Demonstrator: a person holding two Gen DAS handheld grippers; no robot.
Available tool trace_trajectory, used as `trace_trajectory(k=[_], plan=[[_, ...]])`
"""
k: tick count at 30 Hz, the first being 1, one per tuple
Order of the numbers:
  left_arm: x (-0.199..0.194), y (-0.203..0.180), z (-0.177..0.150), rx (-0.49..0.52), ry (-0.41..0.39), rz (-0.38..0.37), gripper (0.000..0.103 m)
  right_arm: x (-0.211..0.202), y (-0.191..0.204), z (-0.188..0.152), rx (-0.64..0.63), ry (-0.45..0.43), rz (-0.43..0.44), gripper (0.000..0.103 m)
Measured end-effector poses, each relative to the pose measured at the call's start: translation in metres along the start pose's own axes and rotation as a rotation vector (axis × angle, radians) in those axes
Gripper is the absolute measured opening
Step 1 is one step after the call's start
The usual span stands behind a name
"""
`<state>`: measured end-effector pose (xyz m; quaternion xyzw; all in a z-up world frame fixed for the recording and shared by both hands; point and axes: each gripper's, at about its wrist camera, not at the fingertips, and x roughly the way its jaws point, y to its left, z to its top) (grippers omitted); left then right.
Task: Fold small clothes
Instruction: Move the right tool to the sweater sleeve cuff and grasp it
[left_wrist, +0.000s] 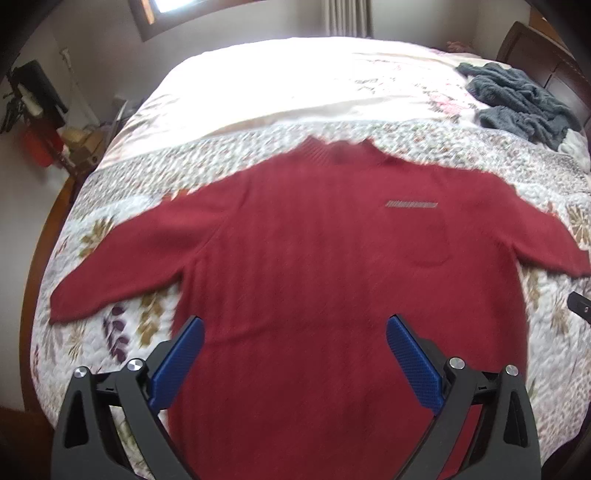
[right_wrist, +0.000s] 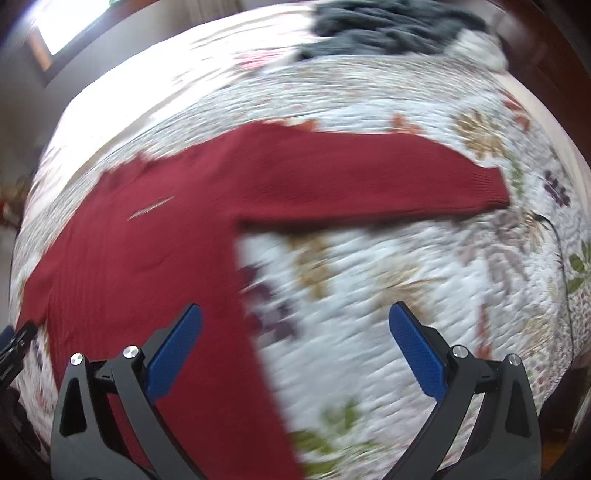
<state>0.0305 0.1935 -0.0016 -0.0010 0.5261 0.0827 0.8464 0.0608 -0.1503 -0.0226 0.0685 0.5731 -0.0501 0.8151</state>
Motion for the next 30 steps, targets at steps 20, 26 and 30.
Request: trace_trajectory(k=[20,26,30], plan=[[0.052,-0.137,0.079,0.036,-0.019,-0.097,0.099,0.125,-0.292,0.116,0.372,0.183,-0.002,0.093],[0.06,-0.153,0.079,0.04,-0.004,-0.094,0.099,0.14,-0.292,0.117,0.256,0.229,-0.041,0.064],[0.063,-0.158,0.077,0.047,0.004,-0.085,0.099,0.134,-0.28,0.115,0.16,0.214,-0.052,0.04]])
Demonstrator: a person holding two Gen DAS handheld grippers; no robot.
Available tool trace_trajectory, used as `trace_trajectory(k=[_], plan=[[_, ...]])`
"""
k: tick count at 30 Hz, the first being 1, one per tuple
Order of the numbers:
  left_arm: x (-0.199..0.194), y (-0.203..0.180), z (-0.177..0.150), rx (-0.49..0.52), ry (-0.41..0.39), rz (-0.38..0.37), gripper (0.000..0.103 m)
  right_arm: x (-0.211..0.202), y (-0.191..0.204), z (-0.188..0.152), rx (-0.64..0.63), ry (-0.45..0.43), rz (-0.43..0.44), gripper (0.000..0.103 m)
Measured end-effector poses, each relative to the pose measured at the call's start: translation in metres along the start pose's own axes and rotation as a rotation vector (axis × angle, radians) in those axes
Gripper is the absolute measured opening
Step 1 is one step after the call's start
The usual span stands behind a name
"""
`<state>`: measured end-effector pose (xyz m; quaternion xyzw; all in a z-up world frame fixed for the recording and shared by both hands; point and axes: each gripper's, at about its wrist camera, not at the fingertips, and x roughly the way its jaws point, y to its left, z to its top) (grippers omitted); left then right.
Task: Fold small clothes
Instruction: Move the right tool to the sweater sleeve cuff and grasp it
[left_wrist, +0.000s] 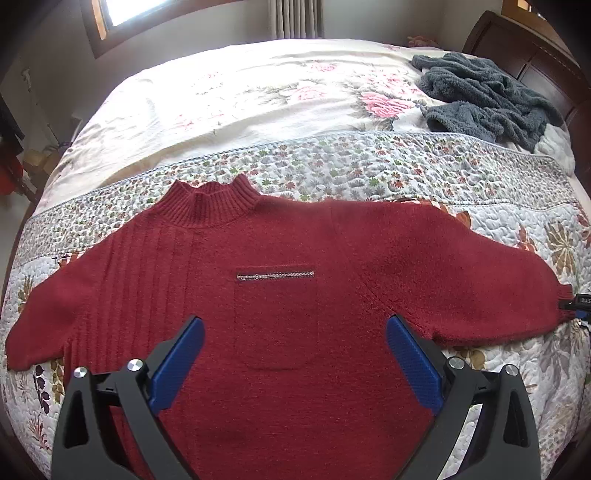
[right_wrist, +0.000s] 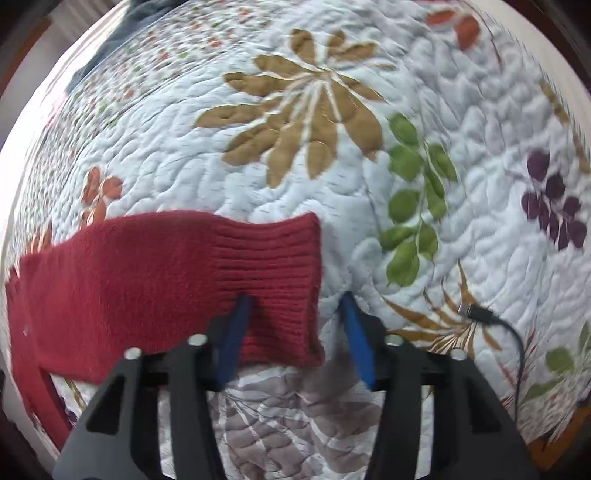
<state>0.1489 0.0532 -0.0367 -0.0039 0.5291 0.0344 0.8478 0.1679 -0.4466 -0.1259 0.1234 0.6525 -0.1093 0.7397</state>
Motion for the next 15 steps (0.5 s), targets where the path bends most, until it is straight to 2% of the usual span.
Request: trace_trajectory(k=[3,7,15], plan=[[0.002,-0.001,0.0,-0.005,0.013,-0.005,0.098,-0.006,0.013,0.001,-0.041,-0.006,-0.02,0.03],[0.004,0.002,-0.005,-0.001,0.029,-0.009,0.098,-0.022,0.014,-0.008,-0.028,-0.044,0.034,0.005],[0.012,0.026,-0.02,-0.024,0.086,-0.015,0.098,-0.051,0.025,-0.008,0.001,-0.099,0.112,0.005]])
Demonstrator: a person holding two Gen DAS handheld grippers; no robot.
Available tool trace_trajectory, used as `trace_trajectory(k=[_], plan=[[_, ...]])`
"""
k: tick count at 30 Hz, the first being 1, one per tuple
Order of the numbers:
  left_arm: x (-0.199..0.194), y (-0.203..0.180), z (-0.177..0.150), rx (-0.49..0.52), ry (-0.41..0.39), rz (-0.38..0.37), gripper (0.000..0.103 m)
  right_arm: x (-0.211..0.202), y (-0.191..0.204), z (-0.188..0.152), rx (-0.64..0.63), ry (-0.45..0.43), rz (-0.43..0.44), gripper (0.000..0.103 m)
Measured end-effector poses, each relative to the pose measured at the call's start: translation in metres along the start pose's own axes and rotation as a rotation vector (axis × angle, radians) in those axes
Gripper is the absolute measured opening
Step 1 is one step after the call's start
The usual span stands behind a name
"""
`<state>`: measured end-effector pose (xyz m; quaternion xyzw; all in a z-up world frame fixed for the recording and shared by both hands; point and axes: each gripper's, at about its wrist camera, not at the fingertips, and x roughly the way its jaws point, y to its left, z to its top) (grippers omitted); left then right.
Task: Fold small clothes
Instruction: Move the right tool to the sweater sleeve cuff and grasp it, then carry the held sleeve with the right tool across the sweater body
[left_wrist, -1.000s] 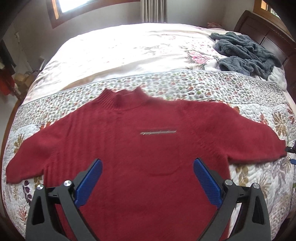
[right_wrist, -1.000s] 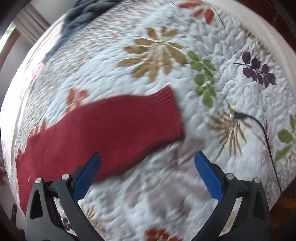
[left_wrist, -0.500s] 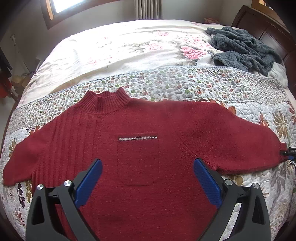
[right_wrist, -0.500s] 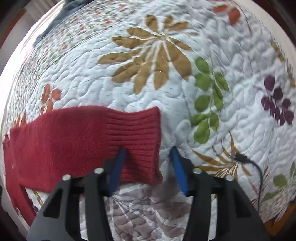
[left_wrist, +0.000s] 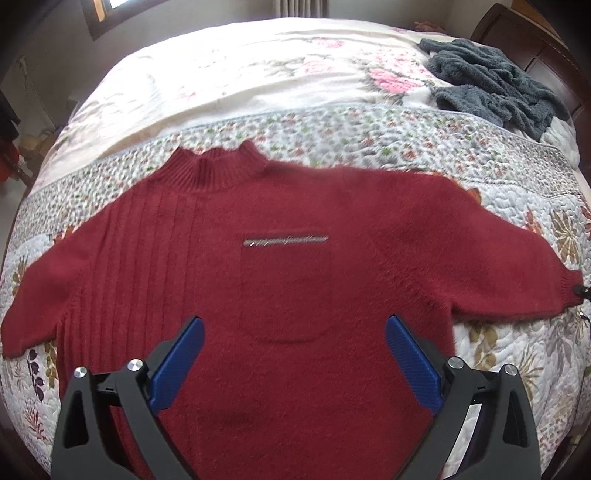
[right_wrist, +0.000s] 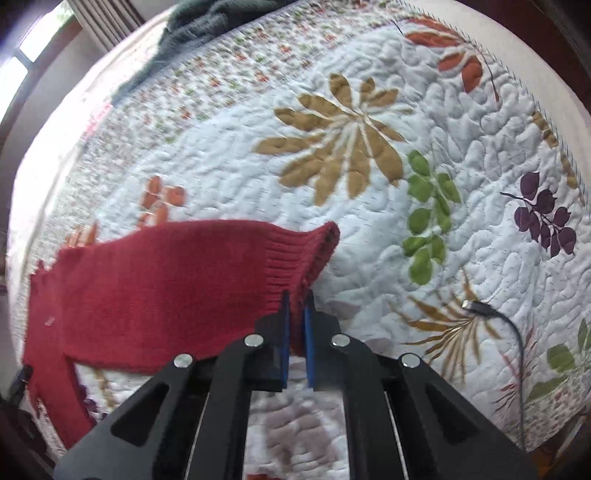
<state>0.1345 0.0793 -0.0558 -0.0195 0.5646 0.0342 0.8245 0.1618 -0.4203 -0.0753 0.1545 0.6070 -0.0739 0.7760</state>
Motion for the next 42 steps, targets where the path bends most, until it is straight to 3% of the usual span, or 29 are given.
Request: trace_trajectory(k=[5,12,21,26,34,42], plan=[[0.002,0.024,-0.008,-0.02,0.013,0.021,0.098,-0.021,0.04,-0.007,-0.052,-0.025,0.085,0.005],[0.0,0.056,-0.013,-0.059,0.011,0.034,0.098,-0.032,0.134,-0.014,-0.164,-0.042,0.195,0.005],[-0.005,0.094,-0.019,-0.095,0.004,0.037,0.098,-0.032,0.259,-0.035,-0.309,0.002,0.364,0.005],[-0.006,0.115,-0.024,-0.117,0.004,0.035,0.098,-0.015,0.317,-0.052,-0.388,0.046,0.386,0.005],[-0.003,0.138,-0.028,-0.138,0.01,0.035,0.098,0.034,0.36,-0.07,-0.424,0.111,0.331,0.005],[0.002,0.13,-0.016,-0.125,0.009,0.011,0.098,0.063,0.368,-0.073,-0.403,0.173,0.375,0.012]])
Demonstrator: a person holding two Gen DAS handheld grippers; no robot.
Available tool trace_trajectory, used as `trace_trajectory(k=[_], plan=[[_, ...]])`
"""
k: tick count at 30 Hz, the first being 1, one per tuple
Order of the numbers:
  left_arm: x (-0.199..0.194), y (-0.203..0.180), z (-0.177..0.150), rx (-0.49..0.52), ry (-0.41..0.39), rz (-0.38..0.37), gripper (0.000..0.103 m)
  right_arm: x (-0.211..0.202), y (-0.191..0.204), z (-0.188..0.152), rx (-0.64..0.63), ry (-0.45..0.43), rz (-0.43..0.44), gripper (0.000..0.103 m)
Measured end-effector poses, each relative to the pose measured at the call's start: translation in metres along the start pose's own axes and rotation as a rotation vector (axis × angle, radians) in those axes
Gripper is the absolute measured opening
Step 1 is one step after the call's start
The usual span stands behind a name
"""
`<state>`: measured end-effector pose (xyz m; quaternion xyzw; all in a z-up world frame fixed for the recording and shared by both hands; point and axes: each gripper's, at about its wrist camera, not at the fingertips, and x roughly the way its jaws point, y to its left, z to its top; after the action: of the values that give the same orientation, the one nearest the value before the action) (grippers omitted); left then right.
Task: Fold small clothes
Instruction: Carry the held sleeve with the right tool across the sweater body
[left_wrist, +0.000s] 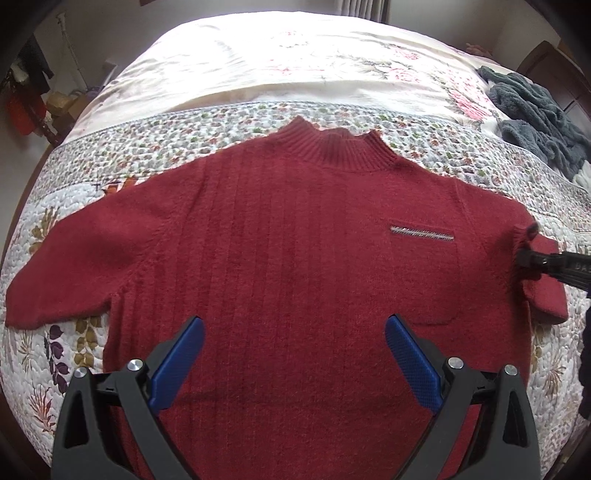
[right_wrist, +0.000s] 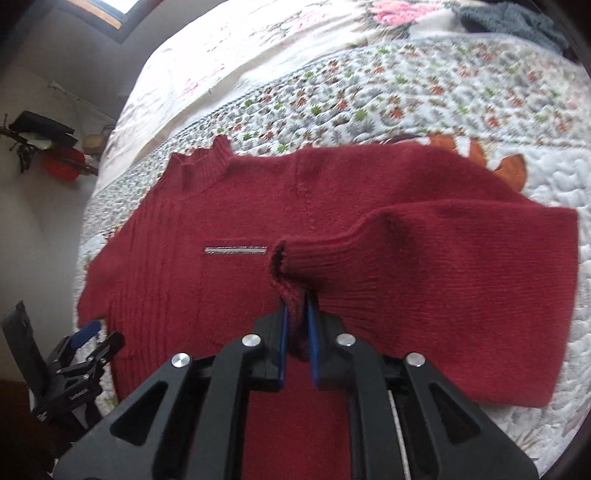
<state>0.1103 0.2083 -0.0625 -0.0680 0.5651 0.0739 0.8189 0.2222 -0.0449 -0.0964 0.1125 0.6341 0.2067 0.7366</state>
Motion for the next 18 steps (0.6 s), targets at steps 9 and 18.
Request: trace_trajectory(k=[9,18], plan=[[0.018,-0.049,0.019,0.009,0.063,-0.168,0.096,-0.04,-0.032,-0.02,0.09,-0.038,0.203,0.035],[0.069,-0.126,0.035,-0.063,0.275,-0.493,0.08,-0.079,-0.103,-0.077,0.211,-0.098,0.121,0.035]])
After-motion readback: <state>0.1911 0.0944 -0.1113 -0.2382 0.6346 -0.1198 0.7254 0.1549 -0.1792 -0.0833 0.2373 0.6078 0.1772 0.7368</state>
